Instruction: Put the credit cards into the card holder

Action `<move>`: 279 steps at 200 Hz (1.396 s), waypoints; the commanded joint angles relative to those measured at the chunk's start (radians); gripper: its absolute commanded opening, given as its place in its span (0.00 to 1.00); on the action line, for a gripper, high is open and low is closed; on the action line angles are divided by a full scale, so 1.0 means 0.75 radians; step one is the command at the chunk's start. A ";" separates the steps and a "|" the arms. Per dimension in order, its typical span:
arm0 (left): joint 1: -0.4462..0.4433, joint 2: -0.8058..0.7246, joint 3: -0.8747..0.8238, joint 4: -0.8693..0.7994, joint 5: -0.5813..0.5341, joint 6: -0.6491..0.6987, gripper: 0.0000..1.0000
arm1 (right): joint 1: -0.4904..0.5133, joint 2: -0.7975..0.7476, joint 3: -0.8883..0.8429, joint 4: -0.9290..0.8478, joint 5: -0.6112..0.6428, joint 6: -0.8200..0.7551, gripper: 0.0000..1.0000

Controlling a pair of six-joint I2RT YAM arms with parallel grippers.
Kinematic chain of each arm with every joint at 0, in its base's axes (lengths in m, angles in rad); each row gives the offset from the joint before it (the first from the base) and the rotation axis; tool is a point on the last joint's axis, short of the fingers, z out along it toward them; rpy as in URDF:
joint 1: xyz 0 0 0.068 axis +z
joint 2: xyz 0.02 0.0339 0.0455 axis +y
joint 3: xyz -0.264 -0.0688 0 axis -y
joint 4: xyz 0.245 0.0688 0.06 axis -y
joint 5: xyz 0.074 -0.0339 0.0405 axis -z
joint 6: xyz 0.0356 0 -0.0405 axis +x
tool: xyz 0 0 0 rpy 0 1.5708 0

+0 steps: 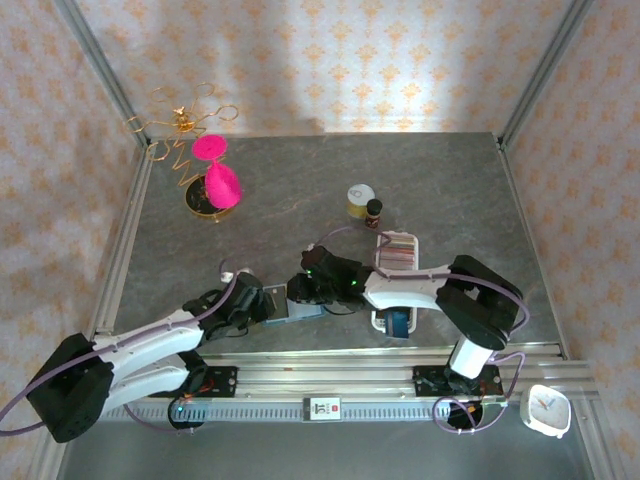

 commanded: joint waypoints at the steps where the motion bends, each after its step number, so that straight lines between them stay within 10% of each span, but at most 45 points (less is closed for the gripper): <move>1: 0.023 0.073 0.018 0.058 -0.026 0.073 0.32 | 0.002 -0.052 -0.015 -0.137 0.151 0.009 0.27; 279: 0.023 0.070 -0.004 0.058 -0.022 0.085 0.31 | 0.001 -0.079 -0.159 -0.049 0.091 0.078 0.29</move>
